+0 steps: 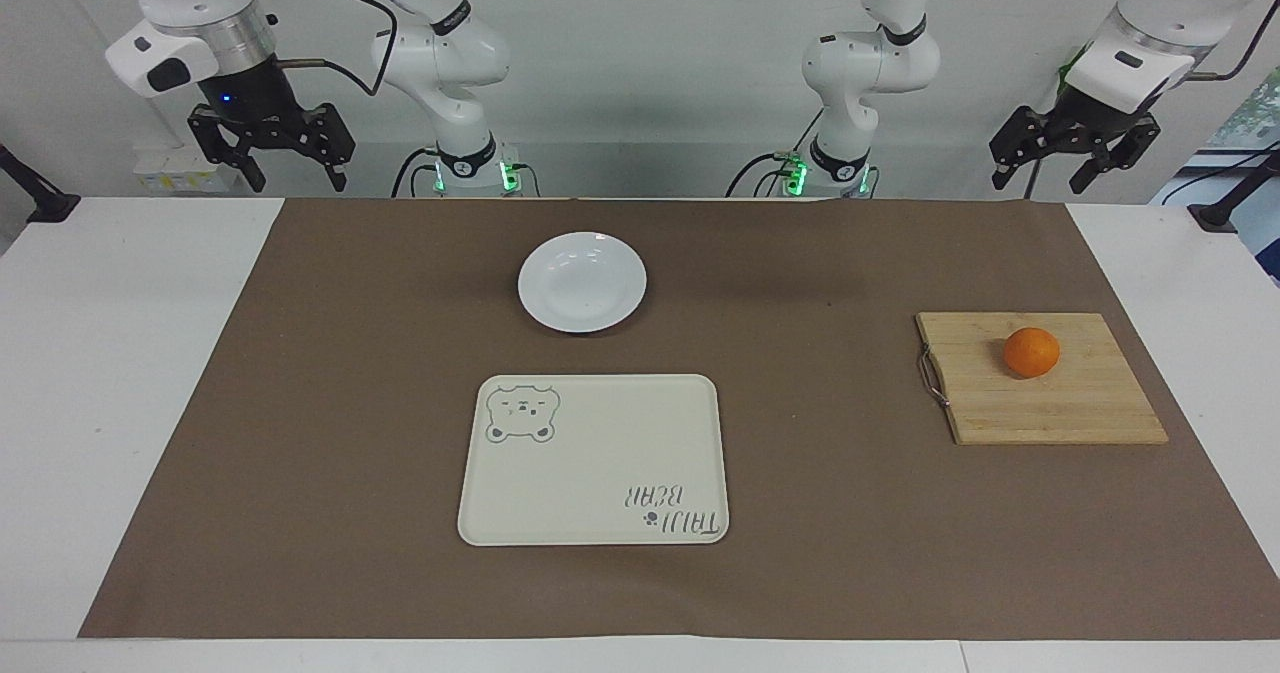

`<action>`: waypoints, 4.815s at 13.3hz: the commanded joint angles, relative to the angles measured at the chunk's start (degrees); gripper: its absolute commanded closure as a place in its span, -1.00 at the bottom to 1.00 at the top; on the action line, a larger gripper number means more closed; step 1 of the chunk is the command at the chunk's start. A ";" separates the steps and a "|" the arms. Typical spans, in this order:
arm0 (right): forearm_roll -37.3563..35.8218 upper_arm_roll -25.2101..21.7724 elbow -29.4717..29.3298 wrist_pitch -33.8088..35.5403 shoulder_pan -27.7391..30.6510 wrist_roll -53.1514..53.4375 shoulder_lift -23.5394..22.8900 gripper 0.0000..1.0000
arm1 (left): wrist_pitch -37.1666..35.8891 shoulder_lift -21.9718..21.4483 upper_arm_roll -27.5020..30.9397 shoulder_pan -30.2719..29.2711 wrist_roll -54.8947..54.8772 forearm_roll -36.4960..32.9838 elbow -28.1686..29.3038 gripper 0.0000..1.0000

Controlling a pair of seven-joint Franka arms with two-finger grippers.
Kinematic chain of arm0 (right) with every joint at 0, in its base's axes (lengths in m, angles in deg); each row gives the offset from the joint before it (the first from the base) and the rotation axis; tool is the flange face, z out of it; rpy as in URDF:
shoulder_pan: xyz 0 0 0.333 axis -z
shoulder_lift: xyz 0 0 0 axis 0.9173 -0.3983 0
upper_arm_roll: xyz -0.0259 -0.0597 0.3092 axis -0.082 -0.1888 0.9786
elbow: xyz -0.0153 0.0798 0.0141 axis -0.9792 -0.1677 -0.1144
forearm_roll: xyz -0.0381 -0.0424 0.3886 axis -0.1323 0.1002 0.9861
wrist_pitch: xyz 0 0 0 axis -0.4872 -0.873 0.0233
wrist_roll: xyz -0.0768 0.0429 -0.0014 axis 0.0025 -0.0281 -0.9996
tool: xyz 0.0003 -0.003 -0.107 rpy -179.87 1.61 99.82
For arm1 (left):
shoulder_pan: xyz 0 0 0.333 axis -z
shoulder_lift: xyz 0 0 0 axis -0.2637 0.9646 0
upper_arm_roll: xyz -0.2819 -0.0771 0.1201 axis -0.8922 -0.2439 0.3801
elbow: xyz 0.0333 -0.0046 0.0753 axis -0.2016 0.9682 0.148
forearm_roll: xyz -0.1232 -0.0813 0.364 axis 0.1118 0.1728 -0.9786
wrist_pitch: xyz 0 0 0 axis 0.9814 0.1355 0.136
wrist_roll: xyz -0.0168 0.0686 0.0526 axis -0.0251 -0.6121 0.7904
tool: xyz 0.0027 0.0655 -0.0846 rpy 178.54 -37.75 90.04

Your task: Place orange and plate with both arms

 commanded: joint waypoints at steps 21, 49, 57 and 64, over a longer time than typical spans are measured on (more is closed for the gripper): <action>1.01 0.08 0.54 -0.40 0.50 -1.19 0.24 -1.00 | 1.26 -1.83 0.16 -0.61 -0.50 0.70 1.46 -1.00; 1.01 0.08 0.54 -0.40 0.50 -1.19 0.24 -1.00 | 6.27 -1.74 0.16 -5.43 -1.55 0.70 5.66 -1.00; 1.01 0.08 0.54 -0.40 0.50 -1.19 0.24 -1.00 | 26.55 -1.30 0.16 -10.80 -10.86 0.70 22.62 -1.00; 1.01 0.08 0.54 -0.40 0.50 -1.19 0.24 -1.00 | 42.29 7.39 0.16 -14.93 -17.64 0.70 30.46 -1.00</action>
